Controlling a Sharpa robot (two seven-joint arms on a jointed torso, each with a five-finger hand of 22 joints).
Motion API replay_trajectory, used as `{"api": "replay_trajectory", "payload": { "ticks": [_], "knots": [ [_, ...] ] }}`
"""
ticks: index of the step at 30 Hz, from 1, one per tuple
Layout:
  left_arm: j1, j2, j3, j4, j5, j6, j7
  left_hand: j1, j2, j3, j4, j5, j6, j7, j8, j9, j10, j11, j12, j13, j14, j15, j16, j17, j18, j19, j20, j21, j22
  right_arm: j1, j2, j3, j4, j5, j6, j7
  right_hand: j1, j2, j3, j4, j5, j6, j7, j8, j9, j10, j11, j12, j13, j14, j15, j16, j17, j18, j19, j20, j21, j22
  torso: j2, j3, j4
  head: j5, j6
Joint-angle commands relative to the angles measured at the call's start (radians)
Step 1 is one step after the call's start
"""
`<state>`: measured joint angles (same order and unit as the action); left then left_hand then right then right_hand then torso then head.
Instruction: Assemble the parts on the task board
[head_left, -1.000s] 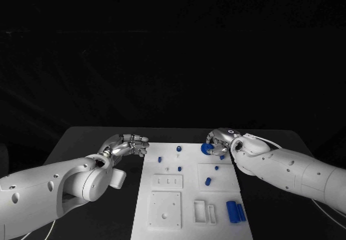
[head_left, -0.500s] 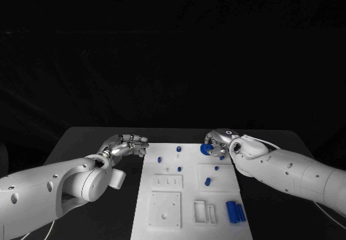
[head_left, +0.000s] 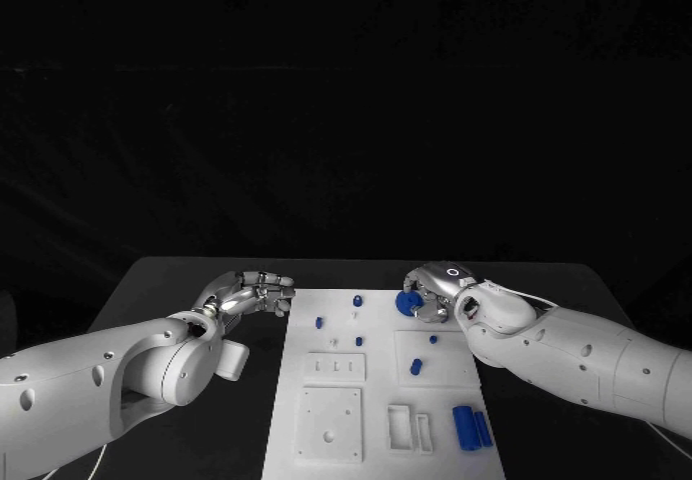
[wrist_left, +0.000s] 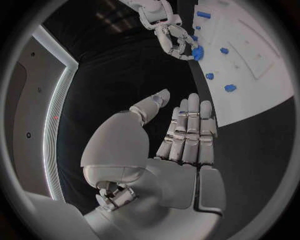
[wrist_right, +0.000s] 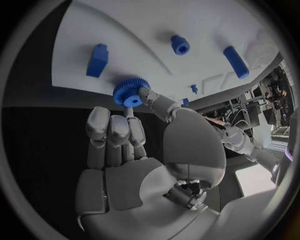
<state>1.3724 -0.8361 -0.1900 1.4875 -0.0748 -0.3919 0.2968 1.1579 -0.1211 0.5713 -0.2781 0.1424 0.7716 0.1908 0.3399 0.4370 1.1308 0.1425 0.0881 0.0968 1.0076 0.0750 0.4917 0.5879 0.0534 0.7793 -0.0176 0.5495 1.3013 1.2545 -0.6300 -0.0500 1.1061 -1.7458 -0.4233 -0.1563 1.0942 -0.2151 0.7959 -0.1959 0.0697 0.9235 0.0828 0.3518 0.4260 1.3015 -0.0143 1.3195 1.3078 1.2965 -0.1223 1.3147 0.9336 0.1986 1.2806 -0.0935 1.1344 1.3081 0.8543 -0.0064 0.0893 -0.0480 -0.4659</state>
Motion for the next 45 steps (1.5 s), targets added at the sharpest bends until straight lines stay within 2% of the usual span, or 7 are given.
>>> {"api": "replay_trajectory", "payload": {
  "ticks": [1,6,10,16,22,29,45],
  "knots": [
    [0.001,0.0,0.001,0.001,0.001,0.007,0.008,-0.002,-0.005,0.007,-0.001,-0.002,-0.004,0.004,-0.003,-0.001,0.001,0.006,-0.004,-0.001,-0.004,0.005,-0.006,0.002,0.013,-0.007,-0.002,0.006,-0.001,0.011,-0.007,0.003,0.044,-0.1,-0.087,-0.063,0.003,-0.014,0.004,0.011,-0.006,0.106,0.01,0.013,0.028,0.01,-0.003,0.005,0.058,0.004,-0.002,-0.003,0.002,0.063,0.008,-0.002,0.007,0.012,-0.001,-0.0005,0.0002,0.0,0.002],
    [0.001,-0.002,0.001,0.005,0.001,0.006,0.009,-0.002,-0.005,0.007,-0.001,-0.002,-0.004,0.004,-0.003,-0.001,0.001,0.006,-0.004,-0.001,-0.004,0.005,-0.006,0.002,0.013,-0.007,-0.002,0.006,-0.001,0.013,-0.005,0.003,0.104,-0.166,-0.115,-0.097,0.01,-0.025,0.014,0.026,-0.013,0.112,0.008,0.013,0.029,0.018,-0.005,0.01,0.063,0.005,-0.003,-0.004,0.004,0.063,0.012,-0.005,0.008,0.011,0.0,-0.0021,0.0009,-0.004,0.003],
    [0.001,-0.003,0.001,0.005,0.001,0.006,0.009,-0.002,-0.004,0.007,-0.001,-0.002,-0.004,0.004,-0.003,-0.001,0.001,0.006,-0.004,-0.001,-0.004,0.005,-0.006,0.002,0.013,-0.007,-0.002,0.006,-0.001,0.013,0.008,0.002,0.138,-0.202,-0.121,-0.109,0.014,-0.031,0.02,0.034,-0.015,0.114,0.007,0.012,0.03,0.02,-0.006,0.01,0.063,0.006,-0.004,-0.005,0.005,0.063,0.013,-0.006,0.008,0.011,0.001,-0.0007,0.0011,-0.001,0.004],
    [0.001,-0.004,0.001,0.008,0.001,0.005,0.009,-0.002,-0.004,0.008,-0.001,-0.002,-0.004,0.004,-0.003,-0.001,0.001,0.006,-0.005,-0.001,-0.003,0.005,-0.007,0.002,0.013,-0.007,-0.002,0.006,-0.001,0.012,0.04,-0.011,0.155,-0.23,-0.122,-0.12,0.016,-0.036,0.023,0.04,-0.017,0.114,0.007,0.011,0.03,0.018,-0.006,0.007,0.062,0.006,-0.004,-0.006,0.006,0.063,0.014,-0.007,0.008,0.011,0.001,-0.0015,0.0019,0.0,0.005],
    [0.001,-0.001,0.001,0.007,0.001,0.006,0.009,-0.002,-0.004,0.008,-0.001,-0.002,-0.004,0.004,-0.003,-0.001,0.002,0.006,-0.005,-0.001,-0.003,0.005,-0.007,0.002,0.013,-0.007,-0.002,0.006,-0.001,0.002,0.095,-0.025,0.124,-0.242,-0.118,-0.123,0.017,-0.038,0.025,0.043,-0.017,0.114,0.007,0.01,0.031,0.017,-0.006,0.006,0.061,0.006,-0.004,-0.006,0.006,0.063,0.014,-0.007,0.008,0.011,0.002,-0.002,0.004,0.001,0.006],
    [0.001,0.007,0.001,0.004,0.001,0.008,0.008,-0.001,-0.004,0.008,-0.002,-0.002,-0.004,0.004,-0.003,-0.001,0.002,0.005,-0.005,-0.001,-0.003,0.005,-0.007,0.003,0.013,-0.007,-0.002,0.006,-0.001,-0.007,0.139,-0.054,0.066,-0.239,-0.115,-0.114,0.017,-0.04,0.025,0.044,-0.017,0.114,0.007,0.01,0.031,0.017,-0.006,0.005,0.061,0.006,-0.004,-0.007,0.006,0.063,0.014,-0.007,0.008,0.011,0.003,-0.0027,0.0078,0.006,0.005],
    [0.001,0.012,0.001,0.001,0.001,0.009,0.008,-0.001,-0.004,0.008,-0.002,-0.002,-0.004,0.004,-0.003,-0.001,0.002,0.006,-0.006,-0.001,-0.003,0.005,-0.007,0.003,0.013,-0.007,-0.002,0.007,-0.001,-0.016,0.18,-0.058,0.01,-0.231,-0.113,-0.102,0.019,-0.042,0.026,0.047,-0.017,0.111,0.008,0.007,0.03,0.012,-0.006,0.001,0.058,0.006,-0.004,-0.008,0.007,0.063,0.014,-0.007,0.008,0.011,0.004,-0.0012,0.0054,0.01,0.003]
  ]
}}
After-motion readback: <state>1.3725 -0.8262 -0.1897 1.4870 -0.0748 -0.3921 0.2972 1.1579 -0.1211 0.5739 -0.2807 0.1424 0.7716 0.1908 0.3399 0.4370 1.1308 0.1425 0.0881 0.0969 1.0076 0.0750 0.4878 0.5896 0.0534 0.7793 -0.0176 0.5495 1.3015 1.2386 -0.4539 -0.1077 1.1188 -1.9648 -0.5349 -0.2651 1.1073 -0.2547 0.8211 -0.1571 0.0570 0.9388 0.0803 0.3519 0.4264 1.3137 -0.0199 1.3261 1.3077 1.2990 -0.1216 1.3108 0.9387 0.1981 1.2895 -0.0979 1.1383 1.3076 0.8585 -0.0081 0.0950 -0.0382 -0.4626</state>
